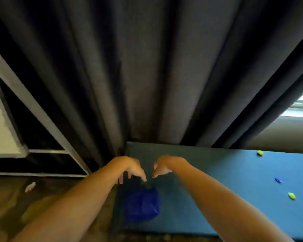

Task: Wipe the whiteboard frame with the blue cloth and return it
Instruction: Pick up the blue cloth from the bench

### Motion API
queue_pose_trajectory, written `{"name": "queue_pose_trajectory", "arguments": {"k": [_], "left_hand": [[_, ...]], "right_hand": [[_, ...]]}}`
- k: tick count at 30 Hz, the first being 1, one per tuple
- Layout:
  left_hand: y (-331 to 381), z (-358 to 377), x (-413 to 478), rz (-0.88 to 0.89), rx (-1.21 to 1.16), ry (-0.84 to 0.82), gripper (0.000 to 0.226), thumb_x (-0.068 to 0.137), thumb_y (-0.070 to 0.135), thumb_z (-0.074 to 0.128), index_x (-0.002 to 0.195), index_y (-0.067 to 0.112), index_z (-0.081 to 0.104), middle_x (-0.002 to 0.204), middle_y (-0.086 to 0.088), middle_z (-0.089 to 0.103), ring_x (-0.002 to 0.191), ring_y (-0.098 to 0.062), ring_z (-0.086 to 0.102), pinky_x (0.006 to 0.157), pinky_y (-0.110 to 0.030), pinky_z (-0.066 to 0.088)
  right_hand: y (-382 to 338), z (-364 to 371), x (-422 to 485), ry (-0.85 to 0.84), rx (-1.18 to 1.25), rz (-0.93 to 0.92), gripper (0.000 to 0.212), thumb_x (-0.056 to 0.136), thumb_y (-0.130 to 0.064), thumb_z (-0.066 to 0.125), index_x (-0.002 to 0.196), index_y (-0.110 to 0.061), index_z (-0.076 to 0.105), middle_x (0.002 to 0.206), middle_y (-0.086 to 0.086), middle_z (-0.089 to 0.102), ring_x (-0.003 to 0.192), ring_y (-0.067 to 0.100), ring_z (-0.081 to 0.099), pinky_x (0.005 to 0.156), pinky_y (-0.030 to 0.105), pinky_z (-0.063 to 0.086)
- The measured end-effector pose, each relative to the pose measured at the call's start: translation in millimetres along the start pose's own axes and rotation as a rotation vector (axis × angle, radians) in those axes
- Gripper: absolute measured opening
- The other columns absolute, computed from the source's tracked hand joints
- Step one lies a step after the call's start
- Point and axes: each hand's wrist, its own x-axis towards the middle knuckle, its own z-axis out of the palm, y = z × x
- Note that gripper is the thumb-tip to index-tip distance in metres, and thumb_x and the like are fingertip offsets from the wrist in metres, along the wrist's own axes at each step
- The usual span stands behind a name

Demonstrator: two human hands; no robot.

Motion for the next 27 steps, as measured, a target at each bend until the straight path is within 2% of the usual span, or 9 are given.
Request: {"name": "queue_pose_trajectory", "arguments": {"k": [3,7,10,15,17,19,22,24,27], "left_hand": [[-11.6,50.6,32.7,-0.006,0.002,0.002,0.067,0.075,0.049,0.067,0.131,0.018,0.049,0.132,-0.011,0.052,0.084,-0.028,0.063,0.048,-0.028,0.052],[-32.4,124.2,70.3,0.04,-0.059,0.167,0.049,0.081,0.039,0.063,0.124,0.015,0.054,0.13,-0.012,0.055,0.111,-0.029,0.056,0.084,-0.037,0.049],[-36.8,153.2,87.7,0.023,-0.226,0.335,0.035,0.084,0.038,0.06,0.113,0.02,0.052,0.127,-0.011,0.054,0.108,-0.031,0.056,0.084,-0.037,0.049],[-30.0,177.1,103.6,-0.322,-0.724,0.603,0.082,0.07,0.03,0.083,0.132,0.012,0.033,0.137,-0.022,0.037,0.114,-0.044,0.053,0.084,-0.045,0.054],[-30.5,177.5,106.1,-0.408,-0.969,0.522,0.086,0.067,0.026,0.087,0.135,0.002,0.039,0.135,-0.023,0.048,0.116,-0.041,0.055,0.087,-0.044,0.053],[-34.4,174.3,99.0,-0.32,-1.297,0.289,0.061,0.071,0.014,0.082,0.124,-0.002,0.054,0.117,-0.022,0.064,0.103,-0.035,0.064,0.082,-0.043,0.057],[-46.5,156.5,67.6,-0.072,-1.64,-0.014,0.028,0.08,0.006,0.072,0.107,0.002,0.065,0.09,-0.015,0.076,0.081,-0.025,0.071,0.071,-0.036,0.058],[-61.9,135.7,48.2,0.061,-1.773,-0.004,0.023,0.081,0.007,0.069,0.104,0.005,0.066,0.093,-0.016,0.076,0.085,-0.028,0.072,0.073,-0.039,0.058],[-94.9,97.7,4.0,0.243,-1.883,0.1,0.029,0.081,0.007,0.066,0.11,0.003,0.065,0.103,-0.02,0.074,0.089,-0.033,0.072,0.071,-0.042,0.06]], "right_hand": [[7.6,57.3,22.0,-0.057,0.031,0.061,0.058,0.093,-0.047,0.056,0.14,-0.012,0.05,0.141,0.011,0.052,0.124,0.032,0.051,0.103,0.043,0.044],[14.0,133.2,44.5,-0.001,0.224,0.096,0.073,0.091,-0.051,0.057,0.153,-0.025,0.028,0.157,0.012,0.024,0.141,0.042,0.025,0.113,0.052,0.031],[10.3,165.0,60.6,0.044,0.316,0.142,0.07,0.09,-0.053,0.056,0.149,-0.027,0.028,0.155,0.01,0.012,0.138,0.044,0.017,0.106,0.055,0.04],[-12.0,187.7,79.2,0.347,0.663,0.181,0.052,0.088,-0.028,0.066,0.132,-0.015,0.041,0.139,0.01,0.033,0.119,0.036,0.048,0.091,0.045,0.052],[-14.4,188.9,83.4,0.369,0.992,0.268,0.061,0.082,-0.015,0.07,0.134,-0.015,0.037,0.135,0.011,0.04,0.112,0.035,0.056,0.088,0.04,0.053],[-14.0,182.5,82.0,0.31,1.332,0.356,0.065,0.078,-0.007,0.074,0.133,-0.011,0.041,0.123,0.013,0.053,0.108,0.033,0.059,0.087,0.038,0.053],[-10.5,161.7,71.6,0.062,1.719,0.292,0.028,0.077,-0.003,0.074,0.104,-0.003,0.066,0.1,0.019,0.069,0.086,0.031,0.065,0.079,0.043,0.054],[-15.9,140.4,59.4,-0.121,1.845,0.139,0.02,0.08,-0.008,0.068,0.101,-0.008,0.07,0.104,0.018,0.073,0.085,0.033,0.069,0.076,0.044,0.054],[-44.7,92.8,41.3,-0.214,1.911,-0.205,0.038,0.079,-0.008,0.073,0.116,-0.012,0.069,0.116,0.015,0.072,0.102,0.035,0.07,0.079,0.05,0.058]]}}
